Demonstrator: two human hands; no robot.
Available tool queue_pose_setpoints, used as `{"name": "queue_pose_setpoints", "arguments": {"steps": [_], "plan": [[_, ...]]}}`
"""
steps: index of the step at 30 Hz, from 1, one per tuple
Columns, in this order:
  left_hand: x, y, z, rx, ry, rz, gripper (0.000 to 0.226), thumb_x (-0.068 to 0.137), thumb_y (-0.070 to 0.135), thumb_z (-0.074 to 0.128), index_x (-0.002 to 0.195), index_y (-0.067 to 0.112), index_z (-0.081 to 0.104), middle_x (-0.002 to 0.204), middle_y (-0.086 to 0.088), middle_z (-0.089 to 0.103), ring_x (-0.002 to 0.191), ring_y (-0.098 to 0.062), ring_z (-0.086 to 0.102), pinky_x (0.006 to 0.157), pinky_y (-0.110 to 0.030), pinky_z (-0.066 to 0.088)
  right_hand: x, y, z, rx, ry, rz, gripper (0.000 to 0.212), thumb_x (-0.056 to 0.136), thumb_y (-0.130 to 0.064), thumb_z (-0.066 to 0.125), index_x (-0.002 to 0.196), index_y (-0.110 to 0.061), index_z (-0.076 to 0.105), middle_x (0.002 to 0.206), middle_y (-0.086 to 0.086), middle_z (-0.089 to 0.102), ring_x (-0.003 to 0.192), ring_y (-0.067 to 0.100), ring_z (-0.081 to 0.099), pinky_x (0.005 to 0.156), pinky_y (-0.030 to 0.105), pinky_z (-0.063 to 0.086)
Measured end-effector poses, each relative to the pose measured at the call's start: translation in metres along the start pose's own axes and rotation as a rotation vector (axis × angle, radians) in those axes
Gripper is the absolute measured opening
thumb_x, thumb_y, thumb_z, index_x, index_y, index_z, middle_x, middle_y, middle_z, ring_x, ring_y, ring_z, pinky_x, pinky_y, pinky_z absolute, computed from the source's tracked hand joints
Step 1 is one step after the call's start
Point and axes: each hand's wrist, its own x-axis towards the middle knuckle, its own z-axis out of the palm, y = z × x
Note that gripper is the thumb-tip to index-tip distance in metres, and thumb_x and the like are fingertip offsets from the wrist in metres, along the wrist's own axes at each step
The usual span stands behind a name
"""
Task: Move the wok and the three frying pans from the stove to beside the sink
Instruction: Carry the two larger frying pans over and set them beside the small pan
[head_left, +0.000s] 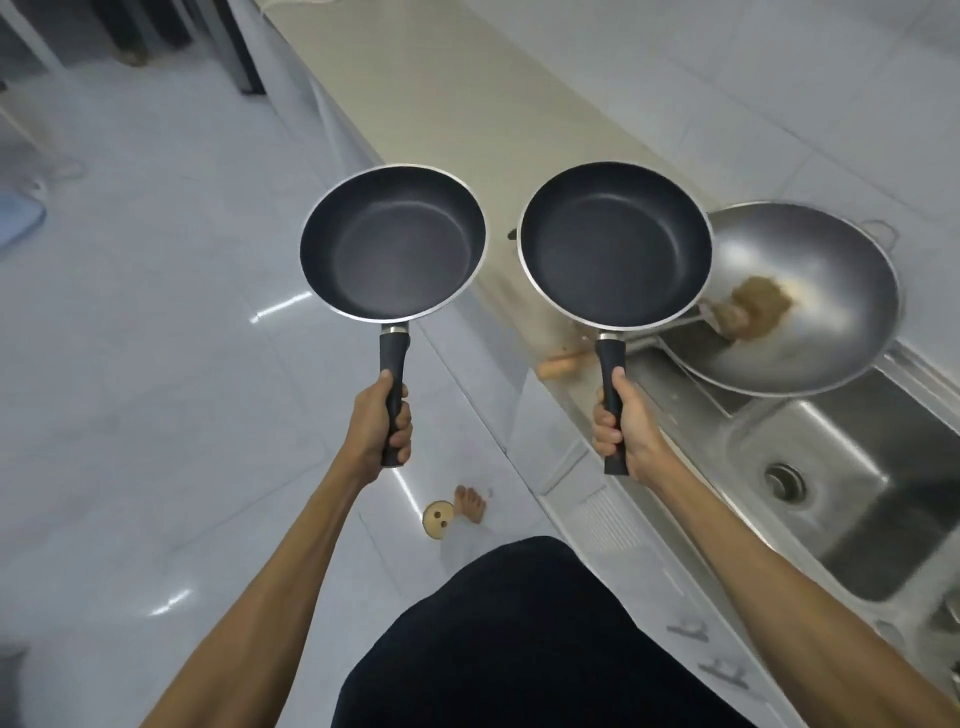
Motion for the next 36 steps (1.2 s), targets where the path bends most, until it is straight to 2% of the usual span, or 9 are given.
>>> {"name": "queue_pose_setpoints", "arguments": {"steps": [2,10,15,18,25,30,36], "plan": [[0.036,0.034,-0.015,0.014,0.017,-0.008,0.042,0.103,0.051,0.035,0.084,0.015,0.049,0.047,0.002,0.039,0.032,-0.012,0.031,0.036,-0.018,0.031,0.035,-0.021,0.034,-0.01,0.003,0.023,0.056,0.097,-0.061,0.043,0.06,-0.019,0.045,0.044,-0.005,0.034,0.03,0.008,0.027,0.031,0.019,0.021],[0.163,0.136,-0.054,0.039,0.008,-0.049,0.042,0.103,0.05,0.035,0.084,0.015,0.049,0.048,0.002,0.038,0.032,-0.012,0.03,0.037,-0.019,0.03,0.154,-0.075,0.139,-0.024,-0.001,0.043,0.048,0.094,-0.061,0.047,0.069,-0.021,0.049,0.051,-0.003,0.039,0.035,0.011,0.029,0.033,0.021,0.027],[0.257,0.197,-0.084,0.069,-0.025,-0.085,0.041,0.103,0.049,0.035,0.083,0.016,0.047,0.048,0.002,0.037,0.033,-0.012,0.03,0.035,-0.019,0.028,0.221,-0.099,0.195,-0.011,0.057,0.063,0.053,0.095,-0.06,0.044,0.058,-0.023,0.048,0.049,-0.003,0.036,0.035,0.011,0.025,0.035,0.02,0.023],[0.32,0.238,-0.106,0.088,-0.075,-0.097,0.041,0.102,0.05,0.036,0.082,0.016,0.047,0.049,0.002,0.035,0.033,-0.012,0.029,0.034,-0.018,0.027,0.262,-0.11,0.236,0.05,0.086,0.064,0.052,0.097,-0.059,0.043,0.06,-0.022,0.046,0.049,-0.004,0.035,0.035,0.011,0.025,0.035,0.021,0.021],[0.443,0.348,-0.161,0.293,-0.194,-0.148,0.042,0.099,0.054,0.038,0.078,0.018,0.046,0.049,0.002,0.035,0.034,-0.013,0.028,0.039,-0.019,0.027,0.335,-0.134,0.334,0.26,0.212,0.061,0.048,0.1,-0.054,0.043,0.066,-0.02,0.045,0.048,-0.004,0.036,0.034,0.01,0.026,0.031,0.02,0.025],[0.51,0.399,-0.156,0.369,-0.298,-0.204,0.042,0.101,0.052,0.036,0.077,0.019,0.046,0.049,0.003,0.034,0.034,-0.012,0.028,0.039,-0.018,0.024,0.367,-0.136,0.377,0.407,0.307,0.038,0.047,0.099,-0.054,0.045,0.067,-0.02,0.046,0.05,-0.004,0.036,0.035,0.01,0.026,0.031,0.021,0.026],[0.584,0.436,-0.124,0.453,-0.429,-0.244,0.041,0.103,0.05,0.036,0.077,0.019,0.047,0.05,0.003,0.033,0.034,-0.012,0.027,0.037,-0.018,0.024,0.403,-0.149,0.384,0.453,0.423,-0.004,0.047,0.098,-0.056,0.045,0.071,-0.018,0.048,0.052,-0.002,0.036,0.037,0.011,0.026,0.033,0.022,0.024]]}}
